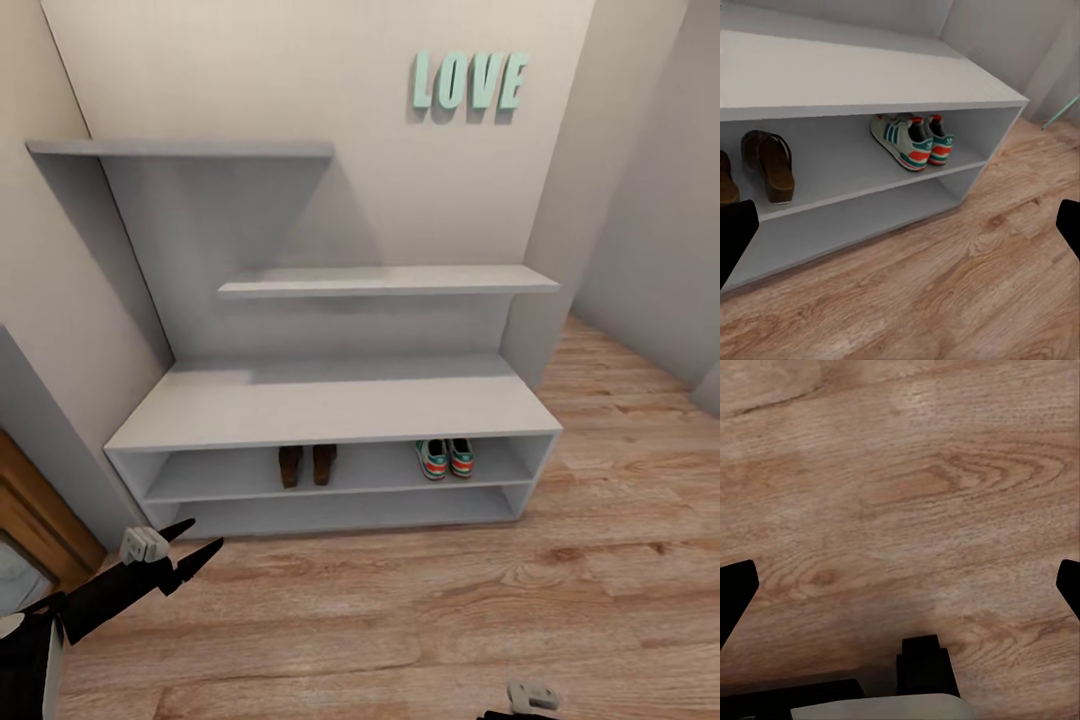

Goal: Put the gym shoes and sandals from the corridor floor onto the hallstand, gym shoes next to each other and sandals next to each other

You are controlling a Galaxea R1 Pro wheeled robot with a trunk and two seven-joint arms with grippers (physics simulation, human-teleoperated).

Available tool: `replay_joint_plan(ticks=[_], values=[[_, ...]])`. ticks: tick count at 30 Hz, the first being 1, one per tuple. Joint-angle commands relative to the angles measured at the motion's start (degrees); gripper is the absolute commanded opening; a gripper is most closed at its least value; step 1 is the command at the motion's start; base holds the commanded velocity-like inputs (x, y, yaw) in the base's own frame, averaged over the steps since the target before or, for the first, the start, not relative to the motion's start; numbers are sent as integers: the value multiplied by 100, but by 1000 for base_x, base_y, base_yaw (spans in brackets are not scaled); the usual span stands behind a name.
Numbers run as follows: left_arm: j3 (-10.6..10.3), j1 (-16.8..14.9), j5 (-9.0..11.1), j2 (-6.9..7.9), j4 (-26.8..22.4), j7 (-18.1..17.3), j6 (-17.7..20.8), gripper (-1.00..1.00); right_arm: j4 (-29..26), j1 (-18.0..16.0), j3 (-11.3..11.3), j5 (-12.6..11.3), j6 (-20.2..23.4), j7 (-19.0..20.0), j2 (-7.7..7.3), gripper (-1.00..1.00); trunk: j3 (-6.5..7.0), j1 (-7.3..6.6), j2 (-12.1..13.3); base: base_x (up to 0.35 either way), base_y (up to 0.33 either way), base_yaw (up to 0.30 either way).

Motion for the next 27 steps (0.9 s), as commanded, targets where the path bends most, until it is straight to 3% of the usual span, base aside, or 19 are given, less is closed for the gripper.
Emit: replay_joint_plan(ticks=[1,7,18,21,27], values=[[14,-6,-60,0,36,-36,60,100,-14,1,48,-53,32,-9,-1,100,14,-23,39,0,0,0],[22,-6,-182,4,289,126,60,100,-18,2,52,-50,21,-26,0,100,121,-155,280,0,0,0],[14,-6,-524,5,1168,1316,60,100,-20,2,52,-4,10,-37,0,100,319,-397,721,0,0,0],[18,-6,-547,5,1454,1711,60,100,-20,2,51,0,6,-37,0,100,373,-462,841,0,0,0],[-4,-6,-560,5,2051,2875,60,100,-20,2,53,4,1,-37,0,100,481,-594,1082,0,0,0]])
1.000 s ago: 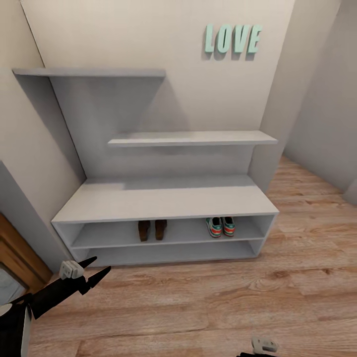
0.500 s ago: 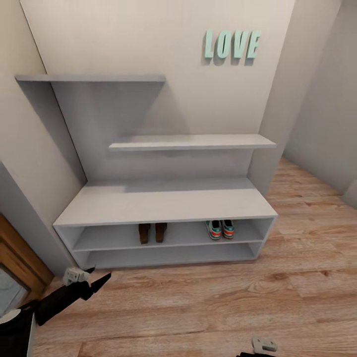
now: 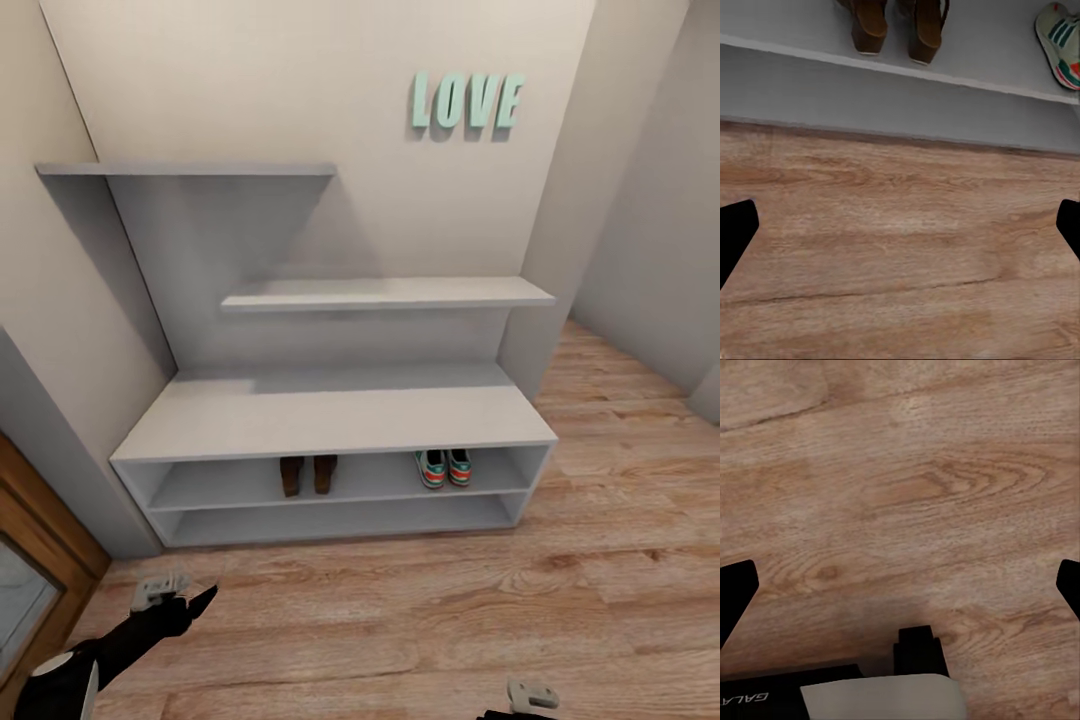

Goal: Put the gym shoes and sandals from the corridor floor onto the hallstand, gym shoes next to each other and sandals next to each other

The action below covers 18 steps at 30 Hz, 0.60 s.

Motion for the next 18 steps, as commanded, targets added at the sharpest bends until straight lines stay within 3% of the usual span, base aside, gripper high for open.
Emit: replay_joint_plan(ticks=[1,12,18], values=[[15,-6,-22,-4,52,80,41,100,-13,0,48,-54,35,-11,-1,100,14,-23,39,0,0,0],[-8,-8,-24,-16,478,1563,41,100,-13,0,44,-57,34,-11,-1,100,211,-265,480,0,0,0],[-115,-13,-24,-35,812,2155,41,100,-13,0,46,-56,34,-11,-1,100,319,-396,721,0,0,0]])
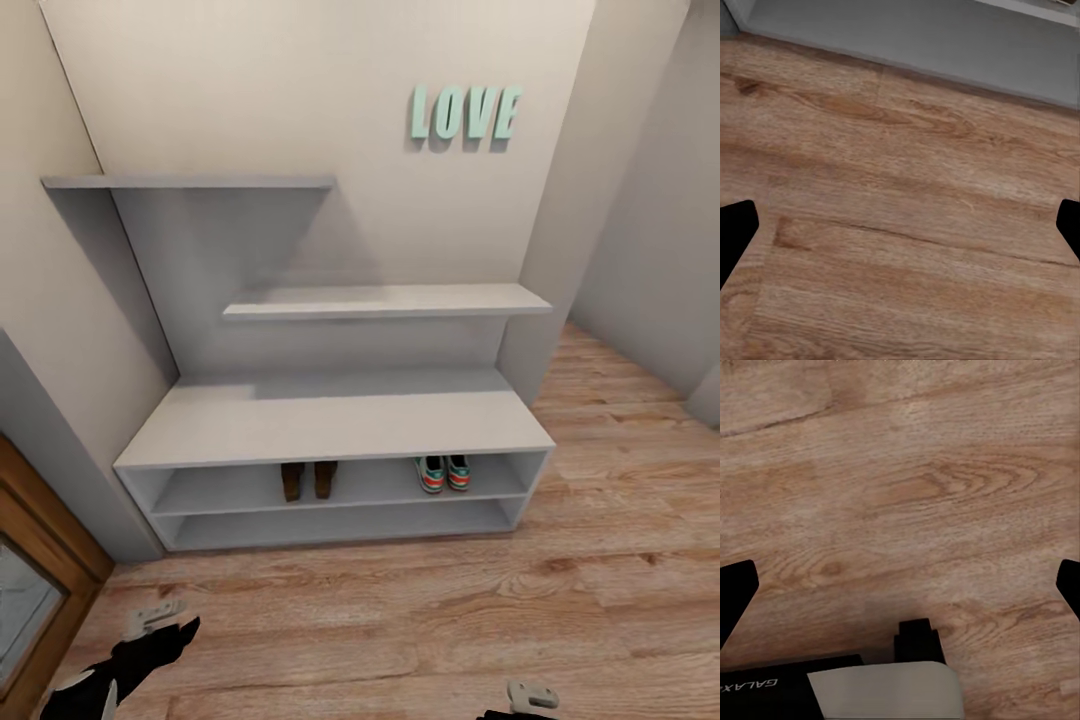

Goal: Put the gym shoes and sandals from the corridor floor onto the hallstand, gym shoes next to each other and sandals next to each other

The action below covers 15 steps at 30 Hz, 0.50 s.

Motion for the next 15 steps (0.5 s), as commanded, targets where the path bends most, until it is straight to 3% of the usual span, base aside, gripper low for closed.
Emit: replay_joint_plan(ticks=[1,4,7,8,10,15], values=[[-17,-6,-44,-5,61,24,22,100,-13,0,49,-53,35,-11,-1,100,14,-23,39,0,0,0],[-260,-13,-44,-7,453,479,22,100,-13,0,49,-54,35,-11,-1,100,67,-89,159,0,0,0],[-488,-16,-44,-7,852,1123,22,100,-13,0,50,-54,35,-11,-1,100,121,-155,279,0,0,0],[-604,-19,-44,-8,1054,1548,22,100,-13,0,48,-54,35,-11,-1,100,139,-177,319,0,0,0],[-710,-23,-44,-8,1235,1922,22,100,-13,0,48,-54,35,-11,-1,100,175,-221,400,0,0,0],[-1002,-31,-44,-8,1731,2361,30,100,-13,0,49,-54,35,-11,-1,100,265,-330,600,0,0,0]])
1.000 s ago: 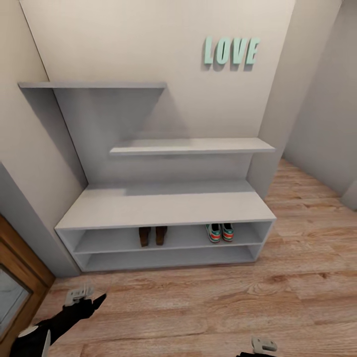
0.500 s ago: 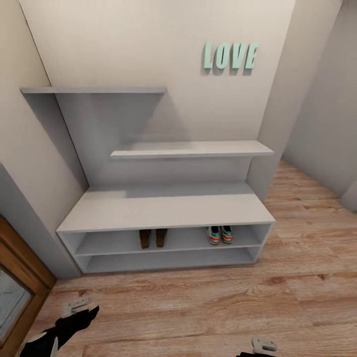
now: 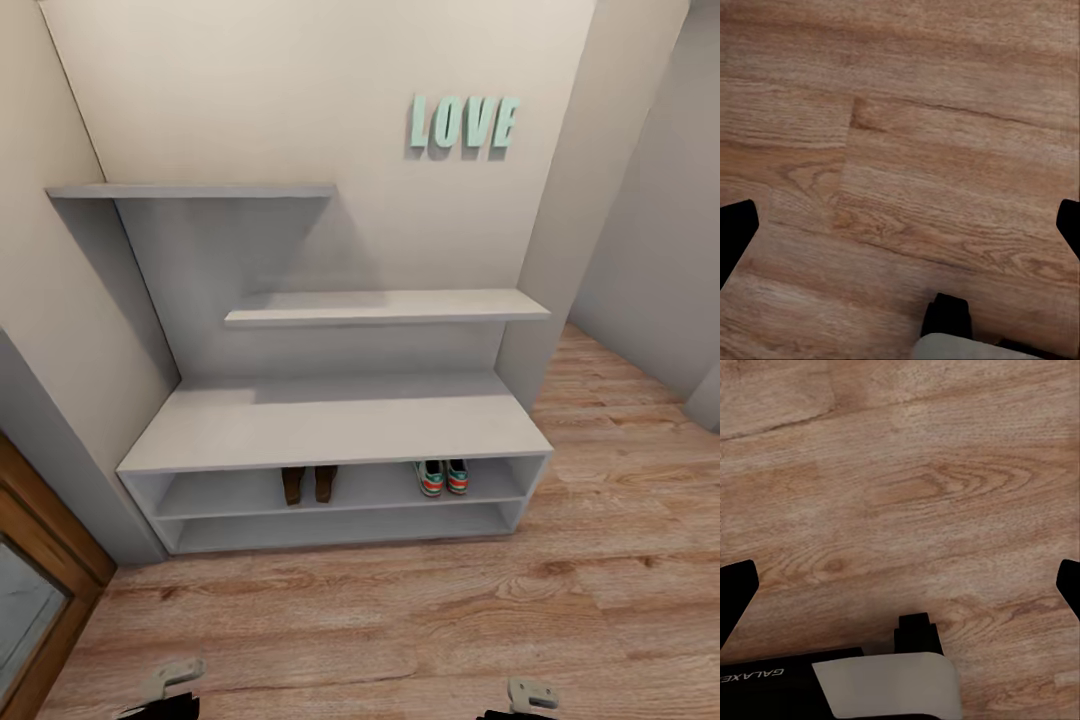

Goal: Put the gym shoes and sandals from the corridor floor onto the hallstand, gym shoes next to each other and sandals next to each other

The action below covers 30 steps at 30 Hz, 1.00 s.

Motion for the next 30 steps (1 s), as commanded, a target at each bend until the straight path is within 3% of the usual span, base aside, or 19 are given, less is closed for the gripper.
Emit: replay_joint_plan(ticks=[1,3,7,12,30], values=[[-60,-6,-26,-3,85,31,27,100,-13,0,49,-53,35,-11,-1,100,14,-23,39,0,0,0],[-213,-13,-26,-3,265,74,40,100,-13,0,49,-53,35,-11,-1,100,50,-67,119,0,0,0],[-872,-23,-23,-3,837,147,91,100,-13,0,50,-53,35,-11,-1,100,121,-155,279,0,0,0],[-1228,-17,-20,1,977,151,102,100,-13,0,49,-53,35,-11,-1,100,211,-265,480,0,0,0],[-1342,6,-25,29,1041,115,130,100,-13,0,49,-53,35,-11,-1,100,534,-660,1202,0,0,0]])
